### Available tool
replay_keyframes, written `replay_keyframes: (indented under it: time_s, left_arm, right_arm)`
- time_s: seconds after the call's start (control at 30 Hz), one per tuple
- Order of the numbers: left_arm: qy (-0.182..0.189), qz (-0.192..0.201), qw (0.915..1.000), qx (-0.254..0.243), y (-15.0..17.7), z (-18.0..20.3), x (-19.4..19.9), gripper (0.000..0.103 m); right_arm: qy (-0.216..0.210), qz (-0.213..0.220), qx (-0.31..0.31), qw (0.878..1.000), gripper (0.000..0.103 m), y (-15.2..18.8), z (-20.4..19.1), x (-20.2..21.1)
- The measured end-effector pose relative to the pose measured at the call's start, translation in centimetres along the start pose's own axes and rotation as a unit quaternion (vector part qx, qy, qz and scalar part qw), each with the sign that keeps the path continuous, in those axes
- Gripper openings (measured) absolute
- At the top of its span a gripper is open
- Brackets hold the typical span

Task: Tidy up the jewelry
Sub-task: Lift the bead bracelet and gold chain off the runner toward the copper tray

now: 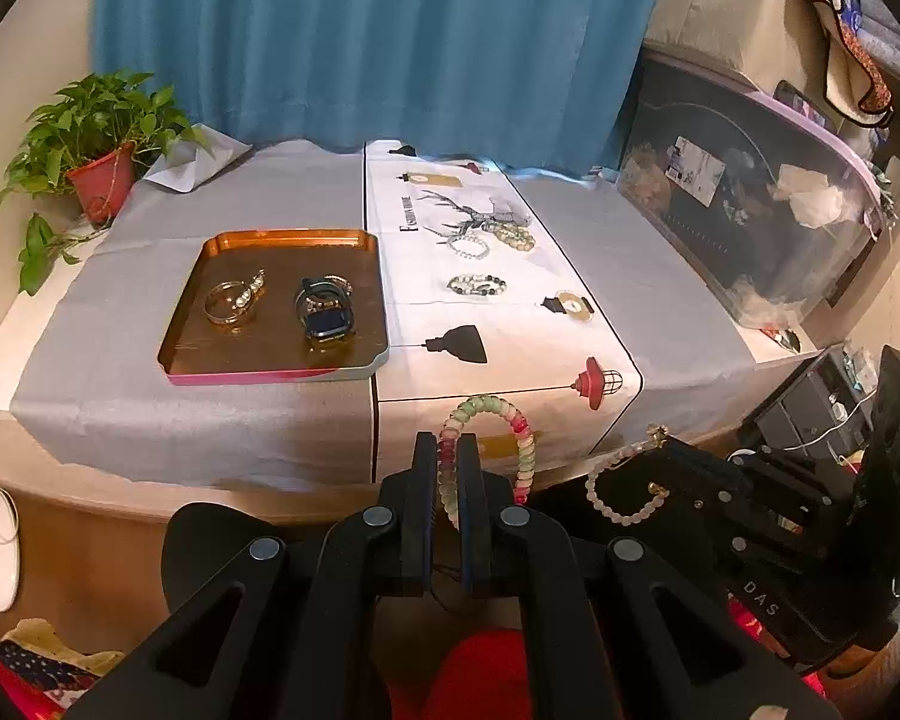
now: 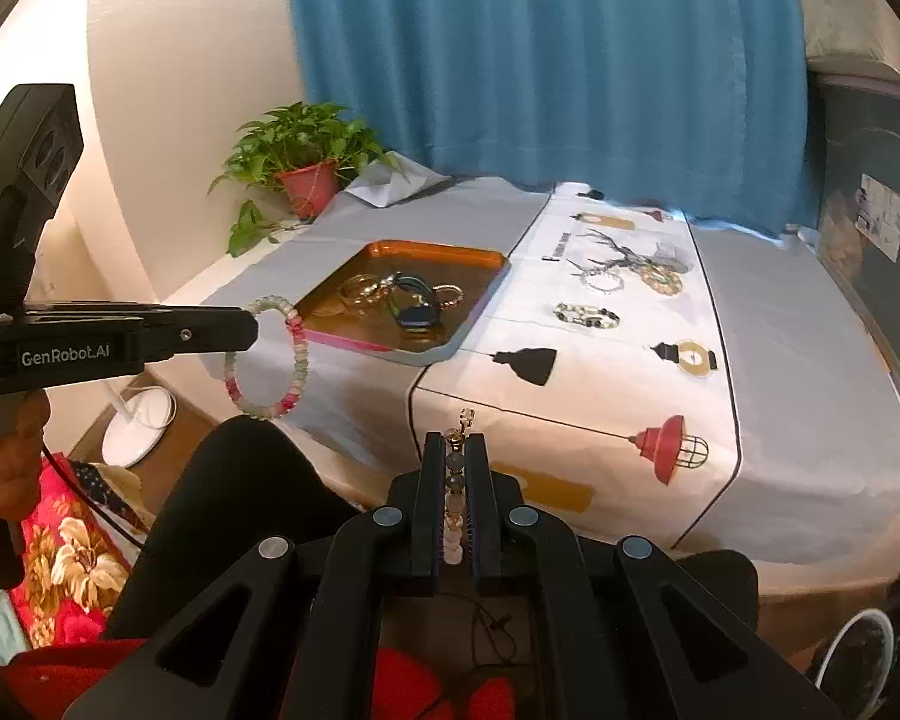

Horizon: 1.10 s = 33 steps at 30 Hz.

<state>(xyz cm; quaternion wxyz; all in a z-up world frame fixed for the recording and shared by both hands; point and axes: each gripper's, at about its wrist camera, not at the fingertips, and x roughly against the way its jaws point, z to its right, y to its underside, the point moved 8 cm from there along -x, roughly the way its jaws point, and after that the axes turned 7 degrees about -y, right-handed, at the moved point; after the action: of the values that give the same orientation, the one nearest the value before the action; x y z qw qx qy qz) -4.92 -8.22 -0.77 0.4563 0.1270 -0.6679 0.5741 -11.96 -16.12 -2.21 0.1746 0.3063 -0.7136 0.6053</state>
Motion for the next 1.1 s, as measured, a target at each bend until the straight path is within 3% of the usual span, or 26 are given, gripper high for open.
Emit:
replay_keyframes:
  time_s: [0.7, 1.1]
  left_arm:
    - [-0.003, 0.002, 1.0, 0.004, -0.6, -0.1, -0.3, 0.004]
    - [-0.008, -0.004, 0.9997, 0.023, -1.3, -2.2, -1.5, 0.004]
  right_arm:
    - [0.008, 0.0, -0.006, 1.0, 0.006, -0.6, 0.8, -0.4]
    - [0.01, -0.01, -0.006, 1.0, 0.006, -1.0, 0.9, -1.6]
